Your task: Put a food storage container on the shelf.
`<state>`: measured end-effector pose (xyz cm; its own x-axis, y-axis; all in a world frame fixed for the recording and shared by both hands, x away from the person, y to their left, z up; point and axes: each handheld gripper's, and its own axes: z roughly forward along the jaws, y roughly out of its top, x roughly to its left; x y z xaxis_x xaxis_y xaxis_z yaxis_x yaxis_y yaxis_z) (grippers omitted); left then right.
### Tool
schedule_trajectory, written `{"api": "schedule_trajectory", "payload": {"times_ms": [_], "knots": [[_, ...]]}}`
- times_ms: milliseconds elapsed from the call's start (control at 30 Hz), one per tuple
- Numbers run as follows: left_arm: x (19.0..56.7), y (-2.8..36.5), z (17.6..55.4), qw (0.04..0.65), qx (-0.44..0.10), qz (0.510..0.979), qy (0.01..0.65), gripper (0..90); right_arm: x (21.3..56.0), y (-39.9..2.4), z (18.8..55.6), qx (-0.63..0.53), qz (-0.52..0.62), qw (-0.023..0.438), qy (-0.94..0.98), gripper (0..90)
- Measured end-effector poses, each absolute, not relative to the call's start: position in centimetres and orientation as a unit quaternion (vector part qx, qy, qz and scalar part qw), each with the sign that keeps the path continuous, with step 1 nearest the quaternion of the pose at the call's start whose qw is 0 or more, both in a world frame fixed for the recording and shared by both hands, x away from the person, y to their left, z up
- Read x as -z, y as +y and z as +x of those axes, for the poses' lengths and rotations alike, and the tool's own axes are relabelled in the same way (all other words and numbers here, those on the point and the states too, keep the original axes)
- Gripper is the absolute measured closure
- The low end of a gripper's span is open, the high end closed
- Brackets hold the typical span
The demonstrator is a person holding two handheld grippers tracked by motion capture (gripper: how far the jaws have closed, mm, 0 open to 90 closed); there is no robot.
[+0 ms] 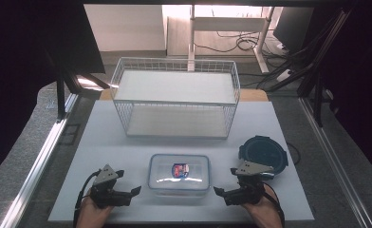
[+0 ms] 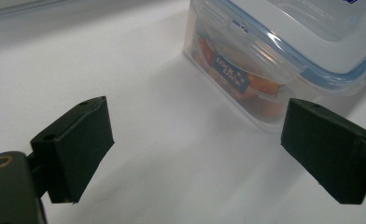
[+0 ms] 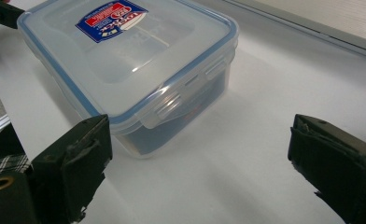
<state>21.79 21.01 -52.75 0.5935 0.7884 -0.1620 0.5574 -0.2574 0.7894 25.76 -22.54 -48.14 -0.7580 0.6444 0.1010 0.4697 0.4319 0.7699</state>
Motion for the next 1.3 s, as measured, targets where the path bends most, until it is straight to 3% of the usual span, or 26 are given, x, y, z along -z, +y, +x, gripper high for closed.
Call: {"api": "schedule_trajectory", "payload": {"times_ms": [533,733,900,1167,1300], "knots": [[51.5,21.0,23.2,0.455,-0.094,0.778,0.423,13.7,47.8,-21.6,26.3,-0.419,0.324,0.100,0.843,3.2],[50.5,19.2,24.5,0.443,-0.078,0.791,0.414,7.2,47.6,-20.0,27.2,-0.399,0.340,0.054,0.850,0.5],[50.2,18.6,25.9,0.469,-0.028,0.782,0.410,7.9,47.8,-19.2,28.1,-0.395,0.351,0.023,0.849,2.4],[51.0,16.5,28.0,0.451,0.017,0.794,0.408,5.9,48.4,-18.3,30.0,-0.388,0.364,-0.011,0.846,3.3],[52.2,16.1,28.5,0.458,0.090,0.786,0.406,4.1,49.8,-17.6,31.3,-0.388,0.375,-0.082,0.838,2.0]]}}
